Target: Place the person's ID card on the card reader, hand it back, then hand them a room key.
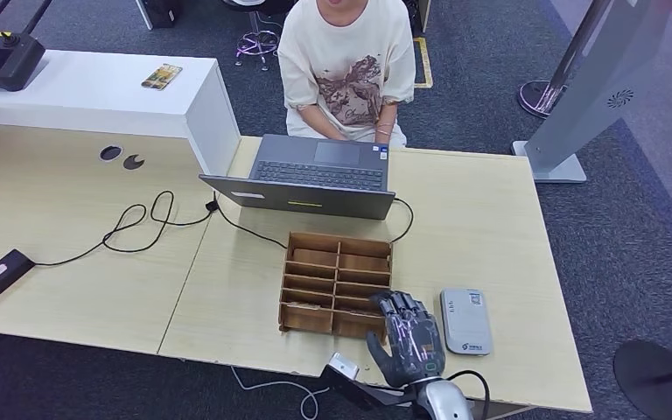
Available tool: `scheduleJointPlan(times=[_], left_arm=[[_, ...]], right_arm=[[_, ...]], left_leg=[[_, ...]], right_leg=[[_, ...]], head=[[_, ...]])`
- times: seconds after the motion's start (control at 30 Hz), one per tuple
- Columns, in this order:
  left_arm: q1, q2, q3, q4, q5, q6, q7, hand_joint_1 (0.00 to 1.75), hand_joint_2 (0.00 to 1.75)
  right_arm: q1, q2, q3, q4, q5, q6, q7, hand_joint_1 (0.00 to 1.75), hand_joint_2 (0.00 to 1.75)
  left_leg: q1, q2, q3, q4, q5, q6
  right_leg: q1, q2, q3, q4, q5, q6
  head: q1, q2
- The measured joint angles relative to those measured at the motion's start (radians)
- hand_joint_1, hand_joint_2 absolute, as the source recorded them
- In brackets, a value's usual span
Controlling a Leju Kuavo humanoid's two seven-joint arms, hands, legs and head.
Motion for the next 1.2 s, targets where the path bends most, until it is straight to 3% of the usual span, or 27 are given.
scheduleJointPlan(times=[0.7,0.83,0.97,1.03,1.2], left_arm=[[0.0,0.002,0.0,0.0,0.0,0.0,-0.001,0.0,0.0],[0.0,0.002,-0.001,0.0,0.0,0.0,-0.001,0.0,0.0],[0.0,0.002,0.0,0.0,0.0,0.001,-0.001,0.0,0.0],[0.001,0.003,0.0,0.0,0.0,0.001,-0.001,0.0,0.0],[0.001,0.003,0.0,0.0,0.0,0.002,-0.002,0.0,0.0]], right_arm=[[-0.024,0.007,0.009,0.042,0.018,0.009,0.001,0.74,1.75],[-0.029,0.009,0.009,0.048,0.018,0.009,0.003,0.87,1.75],[-0.03,0.011,0.009,0.053,0.018,0.009,0.002,1.31,1.75],[-0.03,0.011,0.009,0.057,0.018,0.009,0.0,1.41,1.75],[-0.037,0.014,0.01,0.064,0.019,0.009,-0.005,1.41,1.75]], left_leg=[[0.0,0.0,0.0,0.0,0.0,0.0],[0.0,0.0,0.0,0.0,0.0,0.0],[0.0,0.0,0.0,0.0,0.0,0.0],[0.0,0.0,0.0,0.0,0.0,0.0],[0.0,0.0,0.0,0.0,0.0,0.0]], right_leg=[[0.0,0.0,0.0,0.0,0.0,0.0],[0.0,0.0,0.0,0.0,0.0,0.0],[0.0,0.0,0.0,0.0,0.0,0.0],[0.0,0.0,0.0,0.0,0.0,0.0],[0.0,0.0,0.0,0.0,0.0,0.0]], head=[[0.0,0.0],[0.0,0.0],[0.0,0.0],[0.0,0.0],[0.0,0.0]])
